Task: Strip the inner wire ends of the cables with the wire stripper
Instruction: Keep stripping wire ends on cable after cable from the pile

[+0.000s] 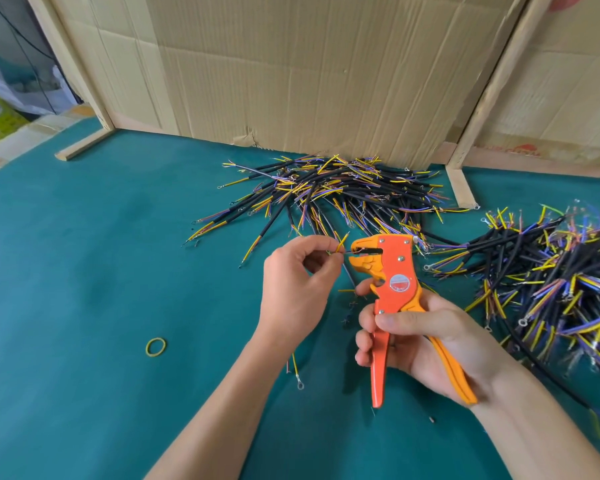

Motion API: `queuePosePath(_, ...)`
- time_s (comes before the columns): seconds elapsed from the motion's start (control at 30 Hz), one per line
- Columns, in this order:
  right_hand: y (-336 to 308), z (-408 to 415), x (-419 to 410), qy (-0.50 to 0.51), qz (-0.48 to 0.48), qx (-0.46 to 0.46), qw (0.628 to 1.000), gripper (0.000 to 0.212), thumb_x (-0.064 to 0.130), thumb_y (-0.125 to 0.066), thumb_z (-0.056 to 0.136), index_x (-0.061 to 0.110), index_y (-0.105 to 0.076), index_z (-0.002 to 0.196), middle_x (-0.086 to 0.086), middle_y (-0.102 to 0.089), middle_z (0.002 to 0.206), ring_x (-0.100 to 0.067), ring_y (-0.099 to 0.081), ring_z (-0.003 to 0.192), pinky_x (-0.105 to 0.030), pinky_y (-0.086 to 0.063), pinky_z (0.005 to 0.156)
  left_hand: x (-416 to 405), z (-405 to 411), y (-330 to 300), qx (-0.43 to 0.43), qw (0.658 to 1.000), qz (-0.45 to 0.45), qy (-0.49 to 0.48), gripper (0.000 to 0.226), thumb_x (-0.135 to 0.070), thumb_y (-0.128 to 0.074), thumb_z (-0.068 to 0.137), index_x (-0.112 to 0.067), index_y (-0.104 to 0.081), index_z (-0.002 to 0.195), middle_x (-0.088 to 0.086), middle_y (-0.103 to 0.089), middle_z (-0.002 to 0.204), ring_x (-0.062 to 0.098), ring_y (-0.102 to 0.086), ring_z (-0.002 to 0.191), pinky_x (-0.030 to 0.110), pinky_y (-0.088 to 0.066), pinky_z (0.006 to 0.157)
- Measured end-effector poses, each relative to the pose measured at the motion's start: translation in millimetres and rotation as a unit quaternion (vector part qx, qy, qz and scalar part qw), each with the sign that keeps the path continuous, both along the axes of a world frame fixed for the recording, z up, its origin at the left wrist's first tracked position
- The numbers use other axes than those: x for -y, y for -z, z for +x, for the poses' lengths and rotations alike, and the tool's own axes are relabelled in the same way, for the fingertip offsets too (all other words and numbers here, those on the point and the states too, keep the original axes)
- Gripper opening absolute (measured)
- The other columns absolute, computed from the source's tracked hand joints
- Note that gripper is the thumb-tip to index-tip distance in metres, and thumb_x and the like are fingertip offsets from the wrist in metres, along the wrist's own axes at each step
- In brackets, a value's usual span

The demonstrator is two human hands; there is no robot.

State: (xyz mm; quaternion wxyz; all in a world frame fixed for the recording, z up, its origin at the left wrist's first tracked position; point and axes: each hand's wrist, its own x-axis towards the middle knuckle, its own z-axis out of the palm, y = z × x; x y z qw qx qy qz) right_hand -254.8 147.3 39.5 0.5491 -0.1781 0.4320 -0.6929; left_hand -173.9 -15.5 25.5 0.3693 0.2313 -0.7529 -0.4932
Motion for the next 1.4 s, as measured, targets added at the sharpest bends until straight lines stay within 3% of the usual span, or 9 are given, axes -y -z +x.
queuePosePath(0.2,-1,2,3,-0.001,0.007,0.006,1.0,0.031,0.008,-0.076,0.079,0.005,-0.071,0.11,-0.014,-0.049,0.072,-0.028,-0.053,0.058,-0.041,-0.051,0.055,-1,0,0,0.004,1.0,-0.006,0.006,0.014,-0.004,-0.073,0.085,-0.018,-0.075,0.083,-0.008,-0.064,0.068,0.004,-0.052,0.06,0.017,-0.044,0.064)
queuePosePath(0.53,-1,4,7,0.091,0.019,0.004,0.996,0.026,0.019,-0.072,0.078,0.002,-0.073,0.096,-0.001,-0.033,0.056,-0.011,-0.031,0.034,-0.019,-0.031,0.033,-3,-2,4,0.004,0.999,0.026,0.027,0.014,-0.007,-0.076,0.084,-0.021,-0.076,0.083,-0.005,-0.07,0.071,0.007,-0.057,0.061,0.021,-0.049,0.066)
queuePosePath(0.63,1,7,7,0.103,0.004,0.003,0.995,0.023,0.02,-0.074,0.076,0.004,-0.076,0.092,-0.001,-0.034,0.055,-0.01,-0.031,0.034,-0.02,-0.03,0.032,-4,-3,5,0.002,0.998,0.053,0.039,0.015,-0.006,-0.076,0.084,-0.022,-0.075,0.085,-0.004,-0.069,0.07,0.011,-0.059,0.062,0.025,-0.051,0.066)
queuePosePath(0.77,3,-2,0,0.089,-0.036,0.025,0.995,0.034,0.013,-0.086,0.068,0.002,-0.075,0.099,-0.008,-0.05,0.066,-0.018,-0.049,0.047,-0.029,-0.044,0.043,4,-3,7,-0.016,0.993,0.118,0.018,0.009,-0.005,-0.075,0.086,-0.013,-0.075,0.088,-0.003,-0.064,0.066,0.013,-0.054,0.057,0.024,-0.047,0.059)
queuePosePath(0.9,5,-12,-4,0.147,-0.028,0.046,0.988,0.038,0.004,-0.077,0.067,-0.001,-0.068,0.103,-0.022,-0.065,0.087,-0.031,-0.064,0.071,-0.041,-0.058,0.064,9,-2,7,-0.033,0.988,0.149,0.016,0.005,-0.007,-0.076,0.087,-0.012,-0.074,0.087,0.002,-0.067,0.067,0.01,-0.054,0.052,0.015,-0.042,0.052)
queuePosePath(1.0,8,-13,-3,0.15,-0.015,0.067,0.986,0.046,0.011,-0.071,0.073,-0.006,-0.064,0.115,-0.027,-0.067,0.094,-0.034,-0.066,0.075,-0.044,-0.06,0.069,7,-3,10,-0.031,0.989,0.145,0.014,0.007,-0.01,-0.077,0.086,-0.015,-0.074,0.084,0.0,-0.067,0.065,0.009,-0.055,0.052,0.015,-0.043,0.052)
queuePosePath(1.13,8,-9,-3,0.128,0.002,0.051,0.99,0.069,0.011,-0.072,0.064,-0.01,-0.058,0.128,-0.031,-0.068,0.101,-0.035,-0.068,0.077,-0.046,-0.061,0.072,3,-1,7,-0.028,0.99,0.138,0.028,0.005,-0.011,-0.077,0.087,-0.012,-0.073,0.084,0.003,-0.07,0.068,0.012,-0.058,0.051,0.019,-0.047,0.055)
queuePosePath(1.27,8,-5,-4,0.092,-0.005,0.073,0.993,0.072,0.002,-0.066,0.065,-0.008,-0.053,0.135,-0.037,-0.066,0.113,-0.043,-0.068,0.082,-0.051,-0.061,0.076,-5,7,-6,-0.038,0.988,0.143,0.052,0.006,-0.012,-0.074,0.09,-0.01,-0.072,0.084,0.003,-0.07,0.066,0.013,-0.057,0.048,0.02,-0.047,0.054)
queuePosePath(1.4,6,-5,-5,0.05,0.004,0.09,0.995,0.066,-0.003,-0.072,0.068,-0.003,-0.058,0.133,-0.035,-0.065,0.122,-0.049,-0.069,0.091,-0.063,-0.056,0.082,-25,-4,-36,-0.058,0.982,0.15,0.1,0.009,-0.015,-0.074,0.091,-0.007,-0.07,0.086,0.006,-0.069,0.064,0.016,-0.06,0.044,0.021,-0.046,0.048)
